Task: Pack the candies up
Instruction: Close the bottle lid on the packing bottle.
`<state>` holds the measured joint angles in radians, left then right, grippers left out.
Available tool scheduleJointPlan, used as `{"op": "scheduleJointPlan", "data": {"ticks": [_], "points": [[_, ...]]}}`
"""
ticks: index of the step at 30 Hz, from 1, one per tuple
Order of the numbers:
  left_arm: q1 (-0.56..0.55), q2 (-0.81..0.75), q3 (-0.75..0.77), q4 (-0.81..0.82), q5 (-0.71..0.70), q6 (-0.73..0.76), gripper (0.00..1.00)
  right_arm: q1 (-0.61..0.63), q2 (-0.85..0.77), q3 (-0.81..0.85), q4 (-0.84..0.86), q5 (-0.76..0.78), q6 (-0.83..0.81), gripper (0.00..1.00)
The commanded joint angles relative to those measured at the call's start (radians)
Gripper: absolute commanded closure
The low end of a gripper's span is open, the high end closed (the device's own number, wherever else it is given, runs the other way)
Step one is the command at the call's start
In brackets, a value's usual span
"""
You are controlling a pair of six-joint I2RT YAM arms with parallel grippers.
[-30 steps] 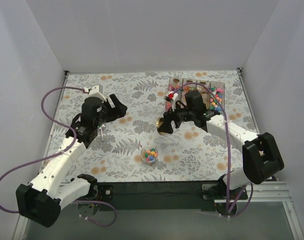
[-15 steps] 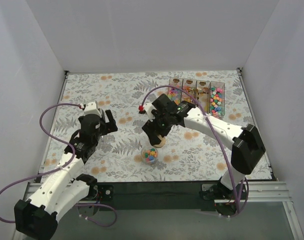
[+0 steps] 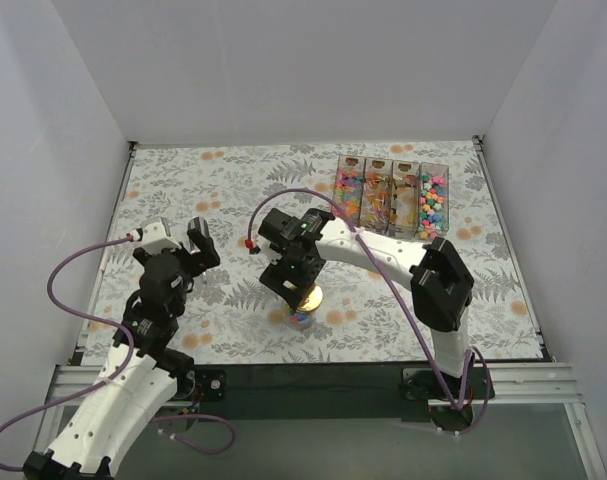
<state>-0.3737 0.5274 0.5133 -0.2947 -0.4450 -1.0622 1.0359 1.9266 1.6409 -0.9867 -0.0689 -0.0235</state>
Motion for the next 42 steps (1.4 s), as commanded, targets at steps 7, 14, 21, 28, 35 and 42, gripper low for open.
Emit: {"op": "scheduleJointPlan", "data": {"ticks": [7,14,21,28,35,42], "points": [[-0.001,0.019,-0.009,0.048,-0.041,0.031,0.02,0.047,0.074,0.118,-0.105,0.058,0.046,0.35],[-0.001,0.019,-0.012,0.054,-0.043,0.041,0.02,0.076,0.106,0.142,-0.118,0.054,0.057,0.35],[-0.001,0.022,-0.013,0.06,-0.026,0.047,0.02,0.09,0.121,0.154,-0.122,0.063,0.069,0.34],[-0.001,0.017,-0.015,0.062,-0.026,0.048,0.02,0.101,0.149,0.165,-0.122,0.093,0.073,0.31],[-0.001,0.014,-0.016,0.062,-0.029,0.051,0.02,0.113,0.158,0.152,-0.124,0.119,0.083,0.27],[-0.001,0.013,-0.016,0.063,-0.027,0.053,0.02,0.115,0.137,0.135,-0.122,0.149,0.099,0.02]]}}
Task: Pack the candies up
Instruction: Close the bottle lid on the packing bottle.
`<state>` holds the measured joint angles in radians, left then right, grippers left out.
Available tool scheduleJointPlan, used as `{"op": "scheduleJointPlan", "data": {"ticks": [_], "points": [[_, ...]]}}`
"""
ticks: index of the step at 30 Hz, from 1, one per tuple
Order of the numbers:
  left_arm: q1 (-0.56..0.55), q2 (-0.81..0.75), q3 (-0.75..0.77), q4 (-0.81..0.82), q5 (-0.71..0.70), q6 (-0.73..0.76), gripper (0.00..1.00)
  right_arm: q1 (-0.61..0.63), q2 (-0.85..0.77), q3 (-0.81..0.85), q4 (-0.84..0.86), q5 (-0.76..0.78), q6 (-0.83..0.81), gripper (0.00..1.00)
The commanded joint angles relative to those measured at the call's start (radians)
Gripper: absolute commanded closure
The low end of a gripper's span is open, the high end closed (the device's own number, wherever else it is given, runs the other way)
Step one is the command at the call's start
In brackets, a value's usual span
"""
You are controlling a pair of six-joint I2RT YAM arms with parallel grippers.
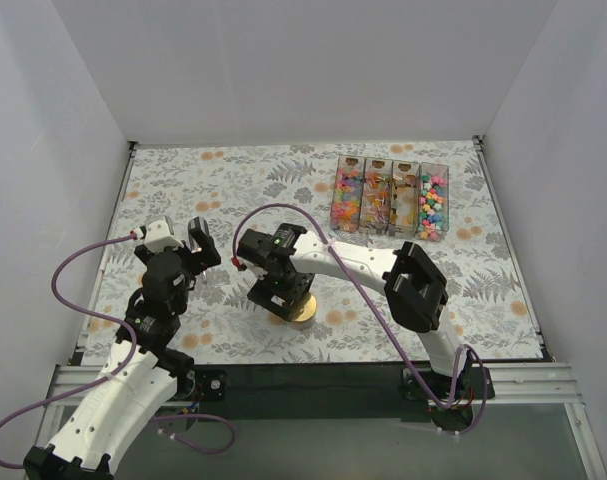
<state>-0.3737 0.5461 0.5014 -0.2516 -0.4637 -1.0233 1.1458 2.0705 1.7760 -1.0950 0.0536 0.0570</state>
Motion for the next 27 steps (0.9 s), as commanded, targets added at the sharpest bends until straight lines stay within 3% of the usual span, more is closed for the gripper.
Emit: {"op": "scheduleJointPlan", "data": {"ticks": [1,27], "points": [[-0.001,-0.005,-0.004,0.02,-0.009,0.015,0.02,0.005,-0.01,0.002,-0.014,0.026,0.02,0.02],[-0.001,0.008,-0.011,0.029,0.037,0.04,0.02,0.026,-0.064,0.031,-0.014,0.084,0.023,0.02]]}}
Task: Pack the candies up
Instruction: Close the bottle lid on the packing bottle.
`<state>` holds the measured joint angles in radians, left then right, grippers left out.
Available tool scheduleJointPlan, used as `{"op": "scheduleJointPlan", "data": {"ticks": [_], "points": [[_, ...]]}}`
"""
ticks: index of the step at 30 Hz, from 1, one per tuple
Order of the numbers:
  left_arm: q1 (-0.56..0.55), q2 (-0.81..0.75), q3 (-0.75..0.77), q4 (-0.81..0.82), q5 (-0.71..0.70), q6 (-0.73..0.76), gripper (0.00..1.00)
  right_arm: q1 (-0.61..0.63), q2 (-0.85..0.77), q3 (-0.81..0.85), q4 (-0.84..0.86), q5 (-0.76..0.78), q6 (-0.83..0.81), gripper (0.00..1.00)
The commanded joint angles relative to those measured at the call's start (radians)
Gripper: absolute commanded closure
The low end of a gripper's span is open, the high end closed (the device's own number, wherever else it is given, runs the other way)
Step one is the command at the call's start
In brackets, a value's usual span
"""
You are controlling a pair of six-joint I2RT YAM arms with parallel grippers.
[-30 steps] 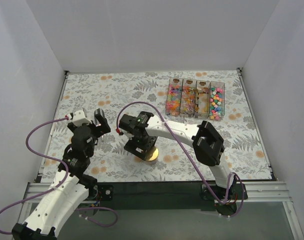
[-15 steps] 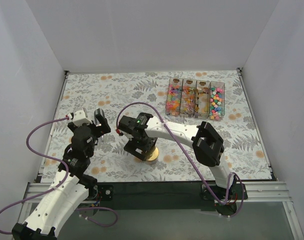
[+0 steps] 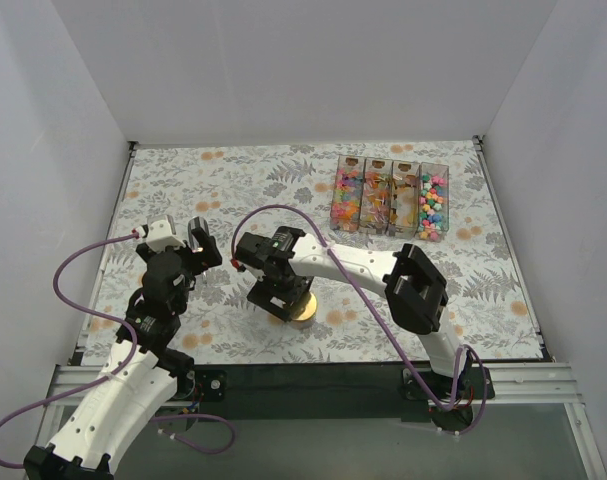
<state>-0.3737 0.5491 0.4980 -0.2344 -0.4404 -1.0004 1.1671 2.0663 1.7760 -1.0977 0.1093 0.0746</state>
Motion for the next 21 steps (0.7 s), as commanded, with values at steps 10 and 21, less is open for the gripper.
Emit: {"op": "scheduleJointPlan", "data": {"ticks": [10,21], "points": [[-0.002,0.008,-0.007,0.014,0.026,0.023,0.02,0.006,-0.066,0.034,-0.011,0.013,0.007,0.02],[-0.001,0.008,-0.009,0.014,0.028,0.026,0.02,0.014,-0.098,0.068,-0.024,0.052,0.01,0.02]]}}
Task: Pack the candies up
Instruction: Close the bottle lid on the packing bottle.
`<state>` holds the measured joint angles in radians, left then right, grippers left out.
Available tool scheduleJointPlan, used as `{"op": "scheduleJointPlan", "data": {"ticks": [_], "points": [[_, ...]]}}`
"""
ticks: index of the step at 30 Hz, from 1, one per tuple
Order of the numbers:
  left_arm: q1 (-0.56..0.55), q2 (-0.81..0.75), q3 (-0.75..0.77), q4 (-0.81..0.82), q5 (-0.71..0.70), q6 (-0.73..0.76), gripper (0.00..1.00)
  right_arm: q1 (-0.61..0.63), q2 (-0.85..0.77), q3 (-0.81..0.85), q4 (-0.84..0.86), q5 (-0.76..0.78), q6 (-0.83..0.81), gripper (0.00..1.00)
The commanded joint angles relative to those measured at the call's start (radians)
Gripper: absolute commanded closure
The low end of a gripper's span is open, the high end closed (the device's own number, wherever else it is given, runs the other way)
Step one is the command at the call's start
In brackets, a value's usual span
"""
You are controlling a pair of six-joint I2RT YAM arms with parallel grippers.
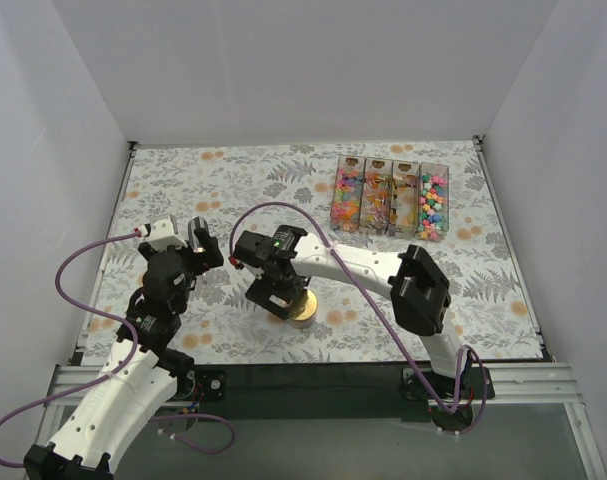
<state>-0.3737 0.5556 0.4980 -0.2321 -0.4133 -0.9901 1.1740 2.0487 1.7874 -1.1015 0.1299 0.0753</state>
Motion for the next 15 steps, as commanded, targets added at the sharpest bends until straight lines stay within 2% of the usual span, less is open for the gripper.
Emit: {"op": "scheduleJointPlan", "data": {"ticks": [1,5,8,9,12,15], "points": [[-0.001,0.001,-0.007,0.013,0.001,0.013,0.02,0.009,-0.087,0.059,-0.024,0.046,0.02,0.02],[-0.001,0.001,-0.007,0.016,0.008,0.016,0.03,0.006,-0.119,0.055,-0.031,0.076,0.037,0.03],[-0.001,0.0,-0.007,0.016,0.011,0.016,0.03,0.006,-0.143,0.026,-0.029,0.071,0.044,0.13],[-0.001,-0.002,-0.007,0.016,0.011,0.018,0.03,0.006,-0.153,0.015,-0.029,0.07,0.05,0.24],[-0.001,-0.016,-0.01,0.017,0.007,0.019,0.03,0.003,-0.166,-0.019,-0.024,0.062,0.058,0.38],[-0.001,-0.022,-0.013,0.017,0.002,0.019,0.03,0.001,-0.165,-0.049,-0.017,0.054,0.057,0.42]]}}
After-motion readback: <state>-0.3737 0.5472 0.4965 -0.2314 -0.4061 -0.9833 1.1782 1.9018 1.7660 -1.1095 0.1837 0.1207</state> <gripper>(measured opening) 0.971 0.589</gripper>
